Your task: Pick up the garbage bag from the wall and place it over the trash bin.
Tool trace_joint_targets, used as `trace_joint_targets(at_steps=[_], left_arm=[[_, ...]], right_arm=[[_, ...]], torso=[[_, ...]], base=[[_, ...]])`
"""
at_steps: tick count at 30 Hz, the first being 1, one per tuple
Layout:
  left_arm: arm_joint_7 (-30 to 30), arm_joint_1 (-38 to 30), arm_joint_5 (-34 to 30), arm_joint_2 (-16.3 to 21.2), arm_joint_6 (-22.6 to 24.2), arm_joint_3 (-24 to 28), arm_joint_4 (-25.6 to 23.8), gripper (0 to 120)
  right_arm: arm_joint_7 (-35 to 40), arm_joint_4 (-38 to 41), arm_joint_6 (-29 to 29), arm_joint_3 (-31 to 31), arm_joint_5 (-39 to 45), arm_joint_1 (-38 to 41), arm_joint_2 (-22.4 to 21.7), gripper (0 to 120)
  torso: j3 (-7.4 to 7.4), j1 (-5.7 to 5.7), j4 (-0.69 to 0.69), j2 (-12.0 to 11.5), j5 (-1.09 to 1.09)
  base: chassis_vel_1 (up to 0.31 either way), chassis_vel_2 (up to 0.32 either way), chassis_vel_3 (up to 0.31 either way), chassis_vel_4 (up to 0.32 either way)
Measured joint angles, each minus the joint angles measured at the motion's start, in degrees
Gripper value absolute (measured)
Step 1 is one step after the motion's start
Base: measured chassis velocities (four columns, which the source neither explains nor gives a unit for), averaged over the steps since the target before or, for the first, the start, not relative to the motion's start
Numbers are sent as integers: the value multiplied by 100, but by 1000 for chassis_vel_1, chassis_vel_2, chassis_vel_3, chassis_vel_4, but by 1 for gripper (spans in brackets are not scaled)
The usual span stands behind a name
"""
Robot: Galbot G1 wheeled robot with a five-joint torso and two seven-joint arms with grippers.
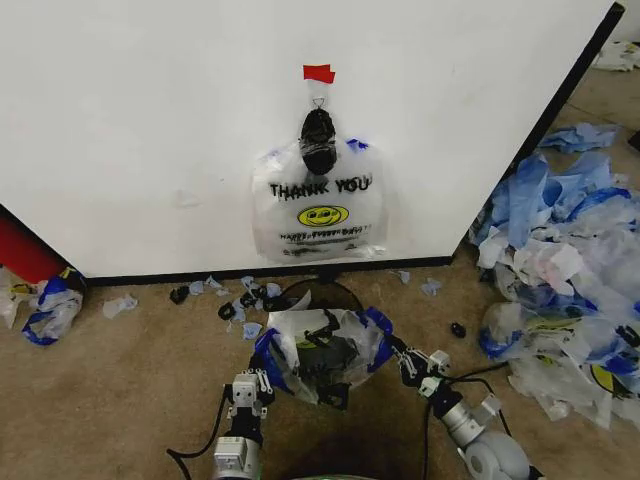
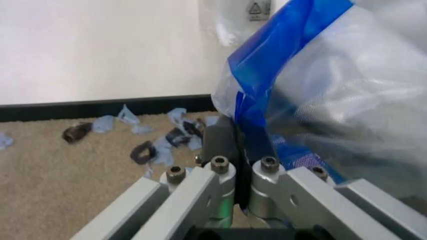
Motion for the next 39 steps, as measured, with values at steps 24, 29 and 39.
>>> trace_joint_targets(at_steps=[24,29,39], left_arm=[[-459,-453,-128,-87,246,7,431,0],[-549,-548,-154,-118,281,18,490,0],[-616,-673,-198,-162,294,23,668,0]], right_arm=[[-31,-98,1,-1,77,51,-18,0],[-40,-135,7,28,102,42,-13,0],[-6,-277,4,-89,121,281,31,0]], torso=[[0,0,-1,1,0],[0,0,-1,1,0],[0,0,0,1,0]], base=[[0,0,0,0],[0,0,0,0],[0,0,0,0]])
